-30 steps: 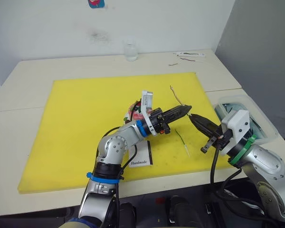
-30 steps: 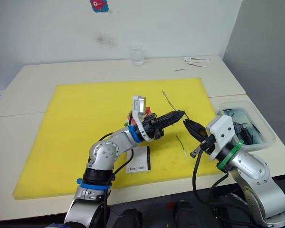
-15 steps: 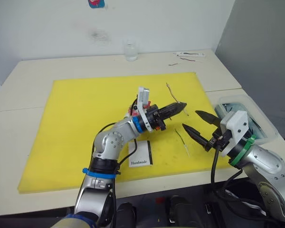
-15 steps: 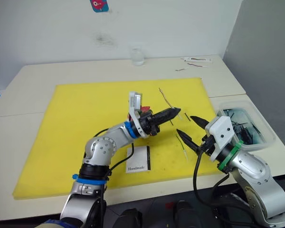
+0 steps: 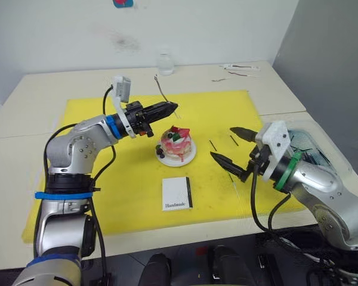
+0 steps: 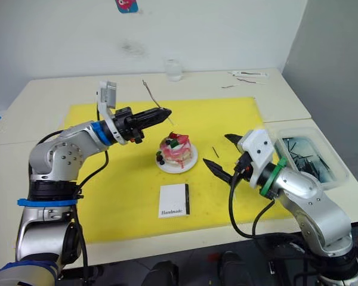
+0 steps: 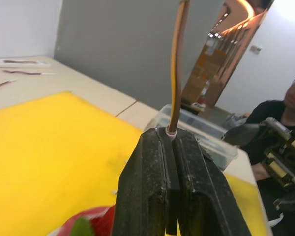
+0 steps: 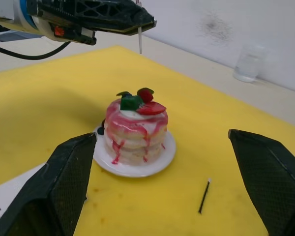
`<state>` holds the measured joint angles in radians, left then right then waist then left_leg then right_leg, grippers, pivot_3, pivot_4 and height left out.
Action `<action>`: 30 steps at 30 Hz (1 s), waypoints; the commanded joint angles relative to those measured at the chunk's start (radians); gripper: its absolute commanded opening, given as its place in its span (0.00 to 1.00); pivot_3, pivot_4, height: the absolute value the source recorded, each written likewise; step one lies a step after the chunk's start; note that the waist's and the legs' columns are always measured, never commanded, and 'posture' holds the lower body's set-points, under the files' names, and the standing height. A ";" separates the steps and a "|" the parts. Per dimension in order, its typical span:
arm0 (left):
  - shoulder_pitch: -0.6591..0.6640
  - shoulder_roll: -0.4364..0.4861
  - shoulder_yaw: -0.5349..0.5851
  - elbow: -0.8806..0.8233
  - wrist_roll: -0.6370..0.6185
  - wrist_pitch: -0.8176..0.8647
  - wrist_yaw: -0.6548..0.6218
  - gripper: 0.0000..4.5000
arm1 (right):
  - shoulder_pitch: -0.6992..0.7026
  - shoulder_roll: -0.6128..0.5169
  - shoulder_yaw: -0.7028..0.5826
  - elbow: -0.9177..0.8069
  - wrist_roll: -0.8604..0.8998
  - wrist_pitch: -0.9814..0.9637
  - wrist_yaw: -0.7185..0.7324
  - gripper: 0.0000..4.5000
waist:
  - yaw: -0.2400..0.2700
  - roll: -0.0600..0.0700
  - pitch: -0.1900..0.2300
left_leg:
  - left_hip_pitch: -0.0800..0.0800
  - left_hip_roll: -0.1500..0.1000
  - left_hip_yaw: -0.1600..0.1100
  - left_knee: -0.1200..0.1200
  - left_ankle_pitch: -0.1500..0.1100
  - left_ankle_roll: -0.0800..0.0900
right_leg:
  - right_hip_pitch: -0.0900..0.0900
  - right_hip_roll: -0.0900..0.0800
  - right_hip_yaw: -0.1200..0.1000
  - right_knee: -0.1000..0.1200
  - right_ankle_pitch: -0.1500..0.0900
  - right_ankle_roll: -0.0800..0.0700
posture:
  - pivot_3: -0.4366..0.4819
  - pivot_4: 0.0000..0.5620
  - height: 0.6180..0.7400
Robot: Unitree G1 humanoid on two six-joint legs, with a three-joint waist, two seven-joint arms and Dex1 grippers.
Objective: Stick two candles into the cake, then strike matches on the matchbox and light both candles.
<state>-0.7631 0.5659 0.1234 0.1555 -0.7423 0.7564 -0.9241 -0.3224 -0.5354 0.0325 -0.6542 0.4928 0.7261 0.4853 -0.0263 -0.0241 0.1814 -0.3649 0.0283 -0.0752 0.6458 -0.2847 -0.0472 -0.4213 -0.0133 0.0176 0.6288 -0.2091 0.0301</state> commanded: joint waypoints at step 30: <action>-0.083 0.020 0.108 0.476 0.065 0.004 -0.109 0.00 | -0.104 0.108 0.124 0.074 -0.132 -0.027 -0.024 1.00 | -0.005 0.000 0.000 | 0.000 0.001 -0.001 0.000 0.000 0.000 | 0.000 0.000 -0.001 0.001 0.000 0.000 | 0.48 0.27 1.00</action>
<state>-0.8117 0.5843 0.2015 0.6194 -0.6599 0.7421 -1.0328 -0.4084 -0.4321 0.1628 -0.5646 0.3706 0.7244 0.4624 -0.0314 -0.0238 0.1816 -0.3648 0.0288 -0.0758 0.6457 -0.2848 -0.0471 -0.4217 -0.0131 0.0167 0.6300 -0.2089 0.0302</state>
